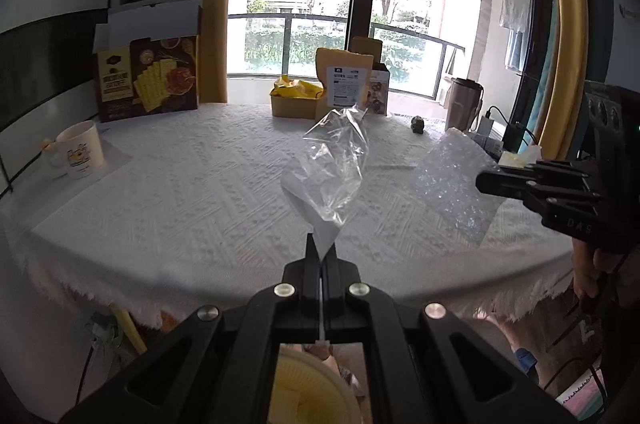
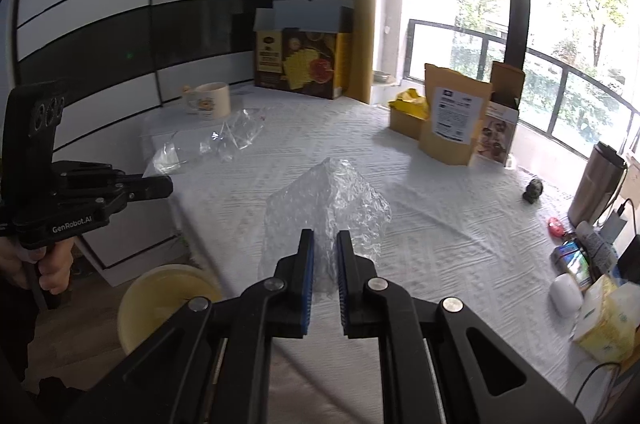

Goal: Collect trash
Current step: 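Carry the clear bag and bubble wrap over the yellow bucket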

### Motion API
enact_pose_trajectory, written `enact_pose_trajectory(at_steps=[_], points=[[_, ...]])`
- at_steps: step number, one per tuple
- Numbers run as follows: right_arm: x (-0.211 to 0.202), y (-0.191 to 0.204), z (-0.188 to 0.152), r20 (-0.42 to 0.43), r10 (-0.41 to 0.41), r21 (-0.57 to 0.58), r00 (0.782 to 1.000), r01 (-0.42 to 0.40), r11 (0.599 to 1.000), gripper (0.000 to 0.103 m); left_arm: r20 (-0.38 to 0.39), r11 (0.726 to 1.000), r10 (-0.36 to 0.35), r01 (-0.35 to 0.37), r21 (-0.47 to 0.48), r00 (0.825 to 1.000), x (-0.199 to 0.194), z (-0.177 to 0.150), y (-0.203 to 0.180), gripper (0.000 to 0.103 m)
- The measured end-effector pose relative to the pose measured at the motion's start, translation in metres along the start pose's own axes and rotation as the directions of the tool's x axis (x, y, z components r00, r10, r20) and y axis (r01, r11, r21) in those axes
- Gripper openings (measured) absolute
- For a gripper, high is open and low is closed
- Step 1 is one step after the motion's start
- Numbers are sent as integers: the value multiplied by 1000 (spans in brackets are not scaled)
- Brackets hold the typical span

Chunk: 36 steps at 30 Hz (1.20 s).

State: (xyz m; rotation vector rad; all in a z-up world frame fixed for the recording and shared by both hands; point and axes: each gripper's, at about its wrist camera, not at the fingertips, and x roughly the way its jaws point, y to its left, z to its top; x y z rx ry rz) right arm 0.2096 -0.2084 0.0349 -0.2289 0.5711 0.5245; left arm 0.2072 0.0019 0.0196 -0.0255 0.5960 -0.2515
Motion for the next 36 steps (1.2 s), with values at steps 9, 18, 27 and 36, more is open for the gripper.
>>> enact_pose_trajectory(at_steps=[9, 18, 27, 36], points=[[-3, 55, -35, -2, 85, -33, 996, -85, 996, 10, -27, 998, 46, -47, -41, 999, -32, -57, 21, 0], [5, 102, -58, 10, 165, -53, 986, -164, 985, 10, -151, 985, 41, -65, -157, 988, -17, -124, 51, 0], [40, 123, -80, -54, 233, -16, 971, -234, 972, 10, -301, 958, 45, -127, -257, 952, 12, -187, 70, 0], [77, 140, -90, -126, 249, -13, 960, -253, 968, 10, -369, 935, 47, -170, -310, 928, 23, -212, 88, 2]])
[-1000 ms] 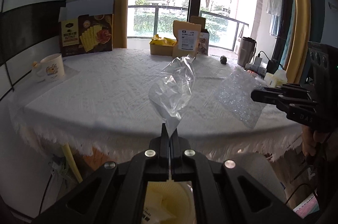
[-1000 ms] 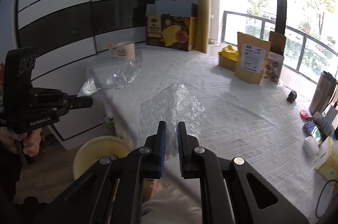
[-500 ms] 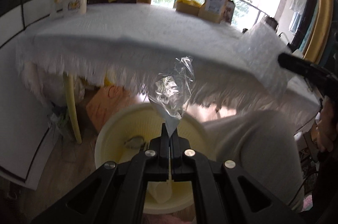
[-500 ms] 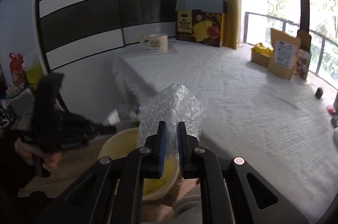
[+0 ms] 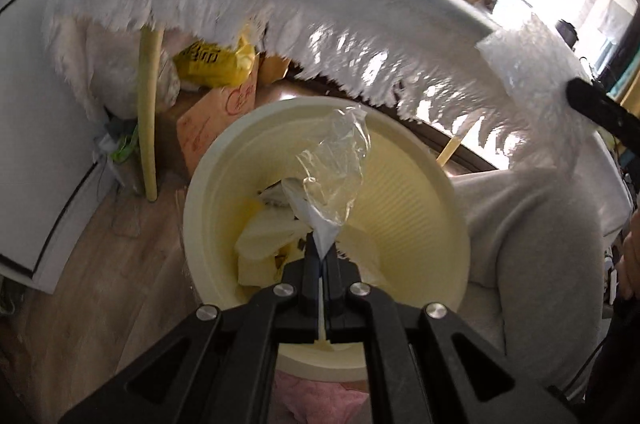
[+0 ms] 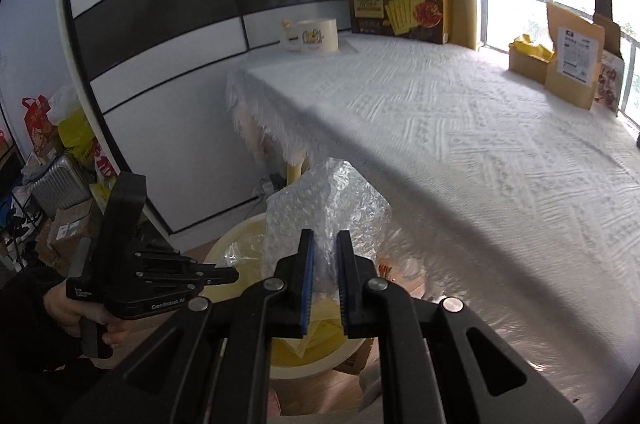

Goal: Collect trash
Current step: 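Open both tools to drop the clear bag and bubble wrap into the bucket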

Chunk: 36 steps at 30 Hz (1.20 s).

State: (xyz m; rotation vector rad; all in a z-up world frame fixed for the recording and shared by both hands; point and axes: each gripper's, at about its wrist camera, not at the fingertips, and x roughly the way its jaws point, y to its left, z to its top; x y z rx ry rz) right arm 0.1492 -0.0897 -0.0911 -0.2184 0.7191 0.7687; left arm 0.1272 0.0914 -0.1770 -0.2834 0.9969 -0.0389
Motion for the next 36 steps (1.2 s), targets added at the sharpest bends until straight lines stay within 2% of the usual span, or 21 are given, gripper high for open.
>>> enact_pose_trajectory(at_steps=[2, 4, 5, 12, 16, 20, 22, 24, 25, 36], points=[[11, 3, -1, -19, 3, -5, 1000, -3, 1000, 10, -5, 1000, 0, 0, -5, 1000, 1, 0, 4, 10], [20, 5, -3, -40, 7, -6, 999, -7, 1000, 10, -10, 999, -11, 11, -30, 1000, 0, 0, 9, 41], [25, 7, -4, -50, 8, -6, 999, -9, 1000, 10, -7, 999, -18, 18, -45, 1000, -1, 0, 12, 45], [54, 14, -9, -115, 37, -8, 993, -38, 999, 10, 23, 997, -16, 18, -81, 1000, -15, 1, 22, 46], [65, 21, -13, -145, 52, -12, 988, -54, 998, 10, 63, 997, 8, -3, -80, 998, -25, 4, 26, 46], [79, 21, -20, -193, 50, -7, 980, -52, 999, 11, 69, 997, 16, -10, -77, 997, -30, 5, 27, 46], [82, 21, -20, -207, 52, -8, 977, -55, 998, 15, 73, 997, 21, -15, -74, 997, -33, 4, 26, 47], [82, 20, -20, -206, 52, -4, 977, -54, 999, 32, 77, 997, 22, -17, -70, 997, -35, 4, 26, 47], [82, 19, -20, -206, 59, 3, 977, -60, 998, 36, 78, 998, 23, -18, -67, 997, -37, 3, 25, 47], [52, 10, -29, -172, 68, 34, 983, -63, 997, 37, 124, 999, 42, -39, -27, 991, -58, 4, 0, 47]])
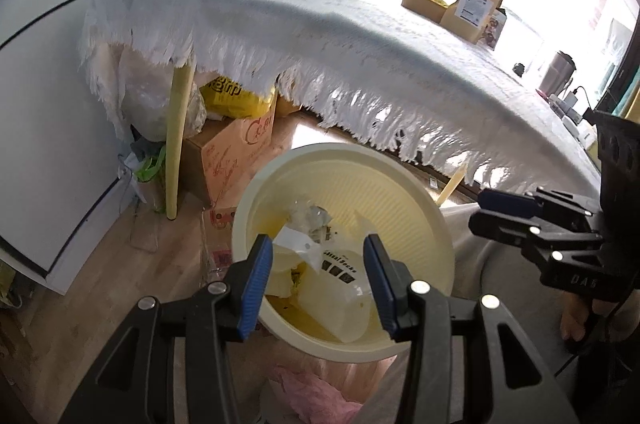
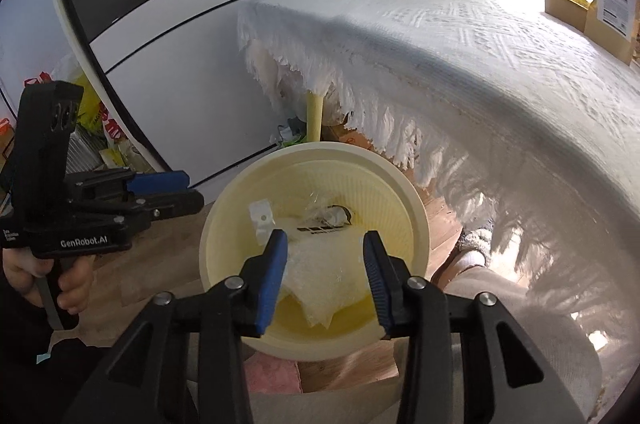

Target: Collect trash

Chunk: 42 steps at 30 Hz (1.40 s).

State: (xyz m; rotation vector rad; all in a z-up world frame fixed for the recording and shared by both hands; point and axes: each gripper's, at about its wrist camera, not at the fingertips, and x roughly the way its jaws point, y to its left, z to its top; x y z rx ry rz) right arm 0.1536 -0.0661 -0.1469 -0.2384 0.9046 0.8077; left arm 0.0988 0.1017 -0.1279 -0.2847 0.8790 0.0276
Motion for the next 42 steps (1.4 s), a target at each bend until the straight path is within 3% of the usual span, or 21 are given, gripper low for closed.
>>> enact_pose_trajectory(at_steps=[18, 20, 26, 28, 33, 37, 39, 42], points=[[-85, -23, -42, 125, -61, 77, 990, 51, 996, 37, 79, 989, -34, 22, 144, 996, -31, 4, -76, 48], [-97, -24, -47, 140, -71, 79, 988, 60, 995, 37, 97, 986, -26, 9, 164, 995, -36, 5, -85, 50], [-133, -26, -51, 194, -91, 76, 977, 77, 994, 38, 185, 981, -47, 11, 194, 982, -56, 9, -106, 69], [-146, -25, -51, 217, -100, 77, 971, 85, 993, 42, 213, 979, -59, 15, 204, 975, -66, 11, -113, 75], [-181, -24, -49, 278, -119, 69, 953, 103, 992, 55, 278, 974, -76, 11, 227, 958, -88, 15, -129, 78], [-204, -21, -47, 321, -129, 56, 938, 118, 991, 62, 325, 974, -75, -1, 228, 943, -104, 20, -139, 90], [-214, -18, -47, 341, -134, 55, 930, 123, 991, 75, 353, 974, -77, -6, 227, 933, -112, 23, -141, 91], [-227, -13, -44, 368, -131, 48, 920, 122, 991, 84, 384, 973, -91, -1, 233, 919, -123, 27, -143, 94]])
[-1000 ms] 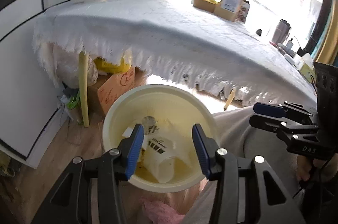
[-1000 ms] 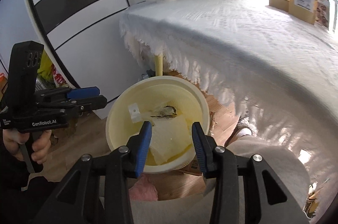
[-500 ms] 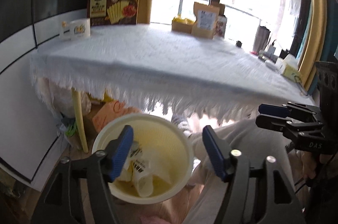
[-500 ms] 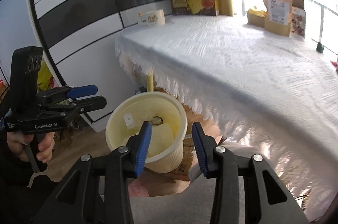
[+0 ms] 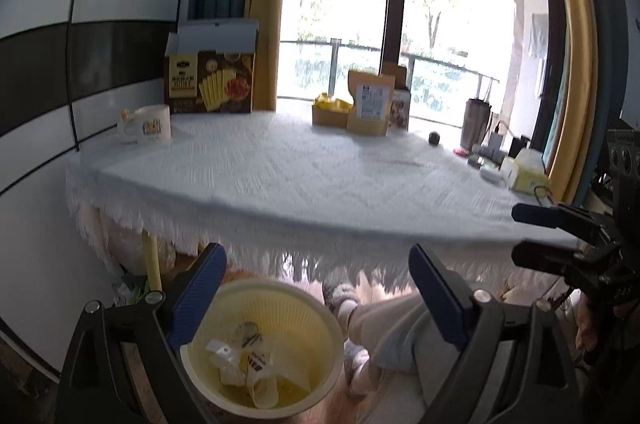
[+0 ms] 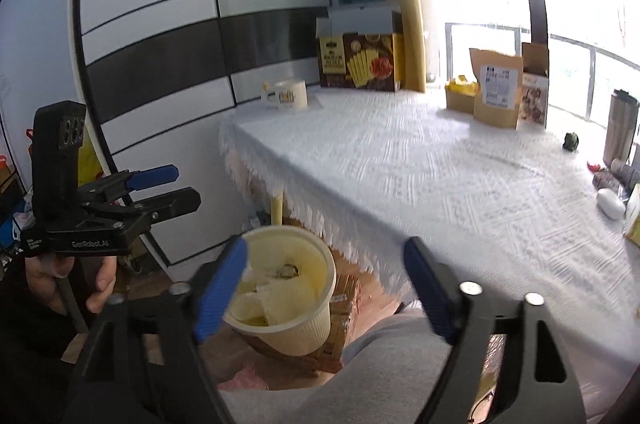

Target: Collect trash

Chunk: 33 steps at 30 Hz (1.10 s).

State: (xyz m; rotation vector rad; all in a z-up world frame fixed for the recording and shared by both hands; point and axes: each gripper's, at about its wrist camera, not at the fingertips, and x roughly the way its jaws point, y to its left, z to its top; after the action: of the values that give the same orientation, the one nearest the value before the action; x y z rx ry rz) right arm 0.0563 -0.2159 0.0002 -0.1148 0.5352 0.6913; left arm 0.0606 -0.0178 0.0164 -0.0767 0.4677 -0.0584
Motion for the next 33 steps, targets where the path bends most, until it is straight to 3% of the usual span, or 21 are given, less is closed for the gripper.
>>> enact_pose_trajectory(at_steps=[5, 10, 14, 22, 29, 33], points=[[-17, 7, 10, 44, -25, -24, 999, 26, 999, 92, 65, 999, -4, 2, 37, 998, -17, 11, -2, 94], [-37, 17, 21, 106, -32, -32, 994, 36, 999, 94, 123, 993, -17, 2, 116, 992, -30, 16, -5, 94], [-48, 28, 27, 142, -27, -45, 990, 34, 998, 95, 154, 993, -29, 10, 118, 988, -43, 18, 1, 94], [-42, 43, 32, 139, -12, -62, 990, 21, 998, 96, 121, 994, -12, -1, 111, 993, -46, 6, 14, 102], [-26, 48, 34, 115, -13, -58, 993, 19, 998, 96, 95, 996, -77, 73, 46, 993, -42, 3, 30, 102], [-18, 49, 36, 106, -16, -57, 994, 23, 998, 96, 85, 996, -77, 73, 47, 993, -39, 1, 33, 102]])
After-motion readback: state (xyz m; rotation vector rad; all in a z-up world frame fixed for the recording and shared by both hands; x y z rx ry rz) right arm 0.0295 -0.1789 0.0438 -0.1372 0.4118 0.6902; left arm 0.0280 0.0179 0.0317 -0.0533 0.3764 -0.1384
